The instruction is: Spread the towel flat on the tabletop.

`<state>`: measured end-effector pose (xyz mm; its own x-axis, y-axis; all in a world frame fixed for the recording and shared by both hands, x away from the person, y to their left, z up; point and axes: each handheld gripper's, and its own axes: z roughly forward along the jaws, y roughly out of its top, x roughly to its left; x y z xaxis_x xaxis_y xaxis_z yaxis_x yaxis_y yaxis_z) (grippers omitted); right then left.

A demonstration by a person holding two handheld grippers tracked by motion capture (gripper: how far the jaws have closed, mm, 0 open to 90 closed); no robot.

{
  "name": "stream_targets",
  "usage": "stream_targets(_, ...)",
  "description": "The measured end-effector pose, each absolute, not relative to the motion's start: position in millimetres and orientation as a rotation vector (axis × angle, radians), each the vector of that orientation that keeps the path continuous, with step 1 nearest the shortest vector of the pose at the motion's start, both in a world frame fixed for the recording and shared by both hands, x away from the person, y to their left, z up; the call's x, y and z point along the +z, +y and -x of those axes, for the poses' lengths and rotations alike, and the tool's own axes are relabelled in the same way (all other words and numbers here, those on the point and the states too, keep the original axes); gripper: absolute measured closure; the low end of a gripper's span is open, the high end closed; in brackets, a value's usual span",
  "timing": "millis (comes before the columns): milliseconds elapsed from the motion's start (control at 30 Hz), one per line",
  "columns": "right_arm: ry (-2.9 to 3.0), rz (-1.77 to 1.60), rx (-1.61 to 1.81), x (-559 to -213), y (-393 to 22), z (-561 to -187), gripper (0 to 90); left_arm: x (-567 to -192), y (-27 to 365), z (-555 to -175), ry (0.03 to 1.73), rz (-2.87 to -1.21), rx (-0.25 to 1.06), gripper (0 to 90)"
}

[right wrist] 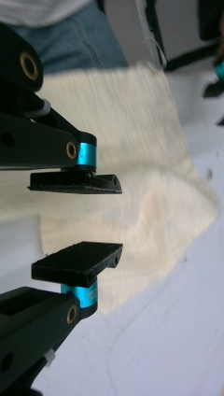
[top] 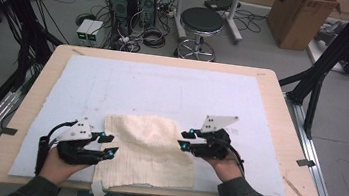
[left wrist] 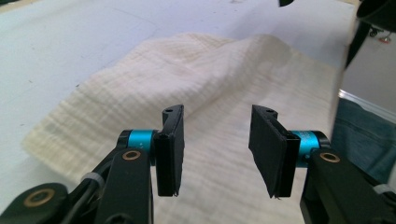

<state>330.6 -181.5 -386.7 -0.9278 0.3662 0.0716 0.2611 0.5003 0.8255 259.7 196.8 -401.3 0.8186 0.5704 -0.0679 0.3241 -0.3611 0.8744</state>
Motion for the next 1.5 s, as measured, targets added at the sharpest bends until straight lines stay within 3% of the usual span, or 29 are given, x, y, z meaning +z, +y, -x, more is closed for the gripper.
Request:
stream_targets(333,2.693,-0.933,1.344,-439,-171,-383,61.7,-432,196,-279,0.762,-2.079,0.329,55.1)
stream_targets(467,2.703,-0.947,1.311,-443,-172,-385,86.4,-437,196,-282,0.774,-2.108,0.315,55.4)
stream_targets(567,2.684,-0.897,1.284,-435,-176,-382,87.3,-437,194,-282,0.777,-2.109,0.301,55.9)
stream_targets(967,2.517,-0.876,1.154,-372,-205,-380,87.2,-438,186,-282,0.749,-2.116,0.275,55.4)
stream_targets(1200,2.633,-0.777,1.088,-400,-170,-373,83.6,-437,186,-280,0.736,-2.12,0.271,55.2)
stream_targets(1300,2.779,-0.709,1.155,-417,-156,-362,74.4,-437,186,-279,0.731,-2.115,0.269,55.2)
stream_targets(1500,2.708,-0.663,1.248,-405,-166,-346,69.1,-437,188,-280,0.741,-2.111,0.269,55.0)
